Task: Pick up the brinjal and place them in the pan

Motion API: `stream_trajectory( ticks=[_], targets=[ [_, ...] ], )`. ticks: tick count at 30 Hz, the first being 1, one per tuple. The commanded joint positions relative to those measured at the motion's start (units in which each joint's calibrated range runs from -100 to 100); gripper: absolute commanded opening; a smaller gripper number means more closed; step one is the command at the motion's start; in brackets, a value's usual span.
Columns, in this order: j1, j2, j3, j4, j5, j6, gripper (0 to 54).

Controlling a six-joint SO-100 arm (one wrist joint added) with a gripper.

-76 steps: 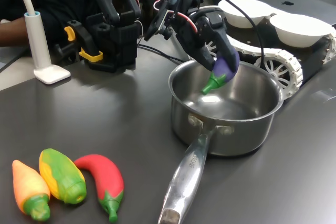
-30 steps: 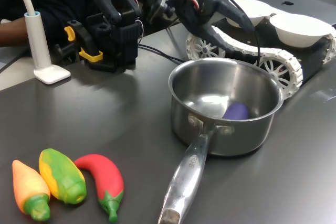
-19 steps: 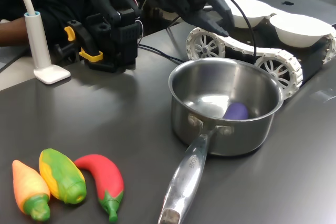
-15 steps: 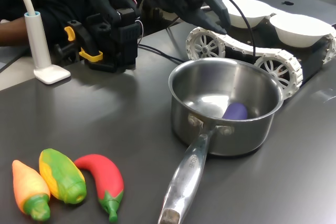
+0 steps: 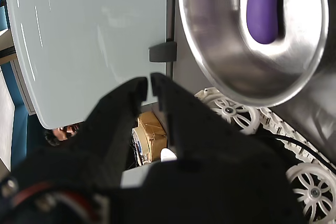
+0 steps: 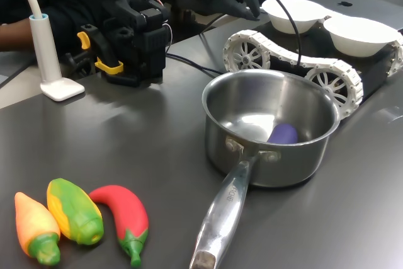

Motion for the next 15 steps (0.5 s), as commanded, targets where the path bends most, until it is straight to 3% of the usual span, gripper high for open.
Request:
stream_trajectory(
  ticks=[1, 15],
  targets=[
    [-1.09, -4.35, -6.66, 4.05, -0.10, 0.12, 0.0],
    [-0.05, -13.20, -2.30, 17.27, -0.24, -0.39, 0.0]
  ],
)
